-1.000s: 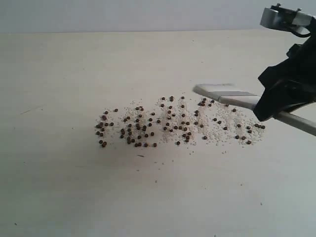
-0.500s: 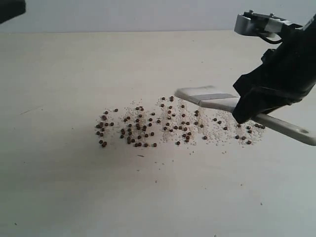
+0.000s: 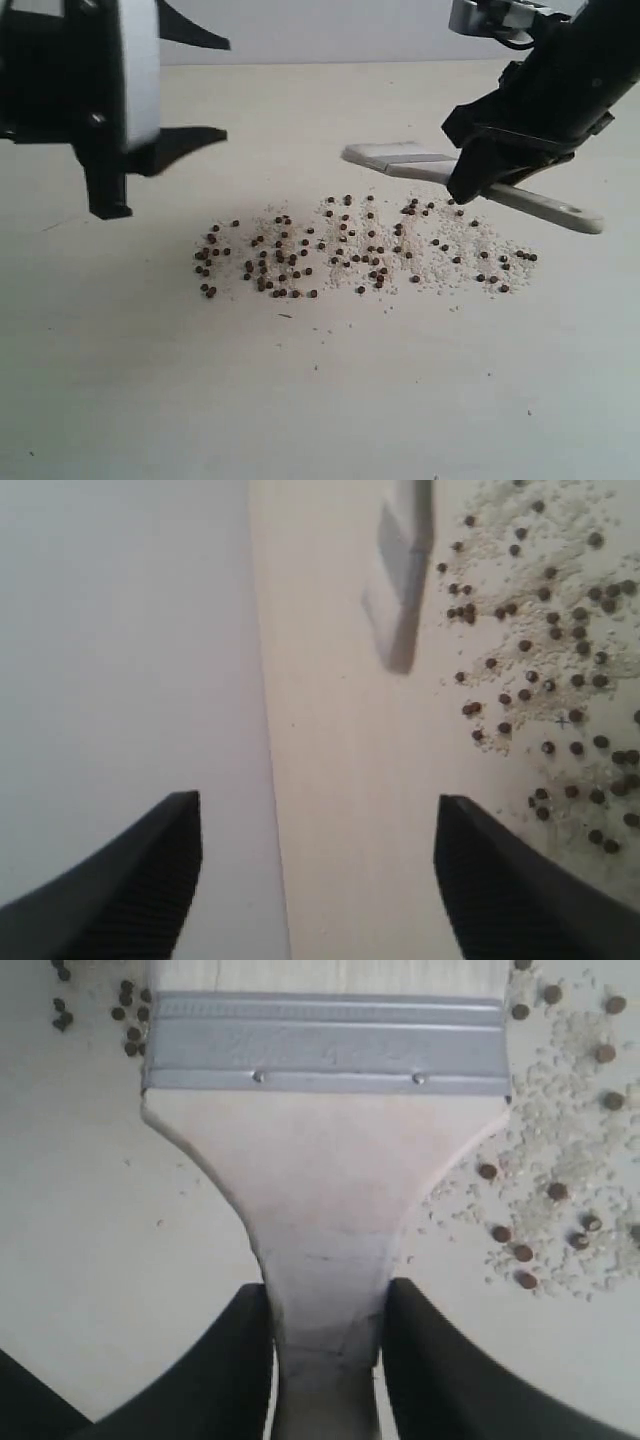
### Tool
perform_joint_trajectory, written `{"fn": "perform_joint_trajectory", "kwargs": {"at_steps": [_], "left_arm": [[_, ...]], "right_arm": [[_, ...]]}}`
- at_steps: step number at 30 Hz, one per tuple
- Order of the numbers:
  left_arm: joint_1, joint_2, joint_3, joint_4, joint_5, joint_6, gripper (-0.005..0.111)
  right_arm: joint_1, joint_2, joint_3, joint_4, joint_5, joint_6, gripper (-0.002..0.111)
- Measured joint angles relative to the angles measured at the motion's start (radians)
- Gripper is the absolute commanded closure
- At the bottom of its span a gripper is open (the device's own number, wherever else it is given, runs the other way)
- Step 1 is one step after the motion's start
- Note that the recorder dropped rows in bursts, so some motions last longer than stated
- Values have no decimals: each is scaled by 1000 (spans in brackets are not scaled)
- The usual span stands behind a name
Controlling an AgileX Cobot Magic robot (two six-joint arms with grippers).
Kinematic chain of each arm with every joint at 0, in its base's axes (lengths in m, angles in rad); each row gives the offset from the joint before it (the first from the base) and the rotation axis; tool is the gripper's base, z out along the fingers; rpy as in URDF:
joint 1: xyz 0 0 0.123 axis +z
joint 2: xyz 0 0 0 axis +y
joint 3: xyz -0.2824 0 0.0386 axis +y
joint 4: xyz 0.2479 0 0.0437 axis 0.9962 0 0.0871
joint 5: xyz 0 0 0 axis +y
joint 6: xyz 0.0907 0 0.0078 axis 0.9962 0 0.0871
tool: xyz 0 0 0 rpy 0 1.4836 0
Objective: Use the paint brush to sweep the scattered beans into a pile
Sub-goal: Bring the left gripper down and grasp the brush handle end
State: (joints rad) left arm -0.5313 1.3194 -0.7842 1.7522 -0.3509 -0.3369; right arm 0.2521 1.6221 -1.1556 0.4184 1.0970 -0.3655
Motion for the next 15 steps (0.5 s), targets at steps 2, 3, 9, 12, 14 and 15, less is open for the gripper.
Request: {"fn": "perform_joint_trajectory", "kwargs": {"at_steps": [2,3,9,12,14,15], "left_arm": [[-53,39,0,2,47,17,37],[-78,59,0,2,74,19,37],[-149,239,-60,-75,151,49,37],[-149,287,-100,-128,155,53,37],[-149,314,-121,-137,147,67,37],[-149,320,-126,-141,135,69,37]], "right_arm": [[0,18,-13,11,1,-16,108],[0,29,-21,24,5,-29,108],[0,75,-27,150,15,-131,108],[1,84,-27,154,15,-143,108],[1,86,-27,160,15,-147,108],[1,86,-27,160,15,-147,108]]}}
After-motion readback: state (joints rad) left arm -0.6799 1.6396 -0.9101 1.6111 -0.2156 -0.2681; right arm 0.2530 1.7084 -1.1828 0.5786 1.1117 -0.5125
